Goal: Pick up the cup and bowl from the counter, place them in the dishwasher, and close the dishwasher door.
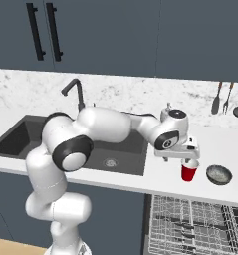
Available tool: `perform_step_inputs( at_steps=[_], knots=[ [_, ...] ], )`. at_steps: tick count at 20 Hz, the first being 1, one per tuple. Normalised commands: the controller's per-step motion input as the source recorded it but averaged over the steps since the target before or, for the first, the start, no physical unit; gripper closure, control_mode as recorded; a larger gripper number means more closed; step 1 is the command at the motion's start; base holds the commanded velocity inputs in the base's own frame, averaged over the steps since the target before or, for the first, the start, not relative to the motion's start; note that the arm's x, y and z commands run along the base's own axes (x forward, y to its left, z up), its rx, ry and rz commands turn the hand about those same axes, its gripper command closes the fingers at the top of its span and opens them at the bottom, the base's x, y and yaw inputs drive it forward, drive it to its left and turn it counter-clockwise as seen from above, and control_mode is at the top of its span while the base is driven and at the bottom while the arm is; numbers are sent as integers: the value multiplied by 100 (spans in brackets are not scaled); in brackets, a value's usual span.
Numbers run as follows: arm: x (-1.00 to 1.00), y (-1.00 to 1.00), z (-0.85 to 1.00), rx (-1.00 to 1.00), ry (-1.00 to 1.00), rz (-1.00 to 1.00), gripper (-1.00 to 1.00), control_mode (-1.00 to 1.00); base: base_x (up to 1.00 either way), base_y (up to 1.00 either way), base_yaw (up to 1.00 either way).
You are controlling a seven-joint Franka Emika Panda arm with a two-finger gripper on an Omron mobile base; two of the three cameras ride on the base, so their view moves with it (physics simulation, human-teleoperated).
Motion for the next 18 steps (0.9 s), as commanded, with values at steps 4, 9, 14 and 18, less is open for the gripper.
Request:
perform_step_inputs(
  at_steps=[4, 9, 14, 18],
  knots=[
    [28, -20, -7, 0, 0, 0, -100, -100, 0, 0, 0],
    [26, -25, -8, 0, 0, 1, -100, -100, 0, 0, 0],
    [20, -25, -10, 0, 0, 1, -100, -100, 0, 0, 0],
    [22, -8, -16, 0, 0, 0, -100, -100, 0, 0, 0]
  ],
)
